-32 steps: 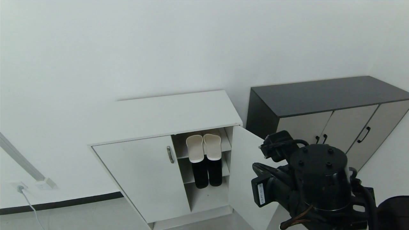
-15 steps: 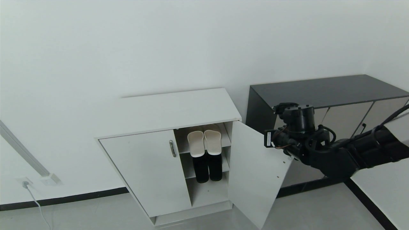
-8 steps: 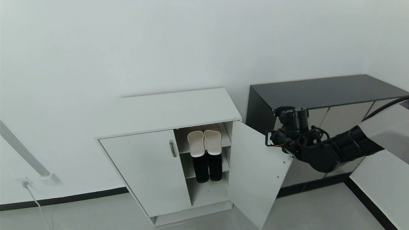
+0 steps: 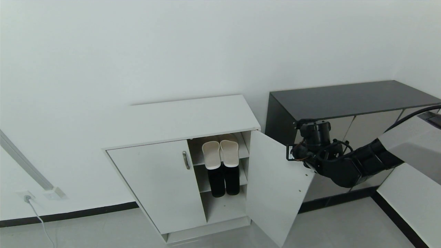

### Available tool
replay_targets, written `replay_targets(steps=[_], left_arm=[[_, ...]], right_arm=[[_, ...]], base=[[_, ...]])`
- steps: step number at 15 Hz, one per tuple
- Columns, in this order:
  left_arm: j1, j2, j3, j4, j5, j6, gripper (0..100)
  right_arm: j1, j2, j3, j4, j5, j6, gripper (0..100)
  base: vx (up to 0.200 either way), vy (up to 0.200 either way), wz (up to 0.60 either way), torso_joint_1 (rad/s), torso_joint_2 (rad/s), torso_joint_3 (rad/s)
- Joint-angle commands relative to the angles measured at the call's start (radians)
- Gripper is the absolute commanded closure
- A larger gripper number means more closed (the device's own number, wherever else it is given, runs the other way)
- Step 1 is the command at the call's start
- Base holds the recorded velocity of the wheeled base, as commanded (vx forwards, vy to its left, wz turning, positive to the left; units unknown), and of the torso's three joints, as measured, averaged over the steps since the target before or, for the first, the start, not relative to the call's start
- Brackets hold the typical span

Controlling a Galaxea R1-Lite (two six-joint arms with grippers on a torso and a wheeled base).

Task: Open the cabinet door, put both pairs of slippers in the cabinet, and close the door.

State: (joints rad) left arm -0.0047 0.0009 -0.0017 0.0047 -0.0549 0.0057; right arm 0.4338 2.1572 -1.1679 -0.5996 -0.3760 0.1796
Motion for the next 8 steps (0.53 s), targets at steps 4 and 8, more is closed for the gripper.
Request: replay_targets(steps=[4, 8], left_arm=[[0.0, 0.001, 0.0, 0.0, 0.0, 0.0, 100], [0.0, 0.001, 0.0, 0.0, 0.0, 0.0, 100]], right_arm=[[0.0, 0.027, 0.005, -0.031, -0.001, -0.002, 100], [0.02, 0.015, 0.024, -0.032, -0.001, -0.002, 100]], base=[[0.0, 0.0, 0.0, 0.0, 0.0, 0.0], [0.0, 0.0, 0.0, 0.0, 0.0, 0.0]])
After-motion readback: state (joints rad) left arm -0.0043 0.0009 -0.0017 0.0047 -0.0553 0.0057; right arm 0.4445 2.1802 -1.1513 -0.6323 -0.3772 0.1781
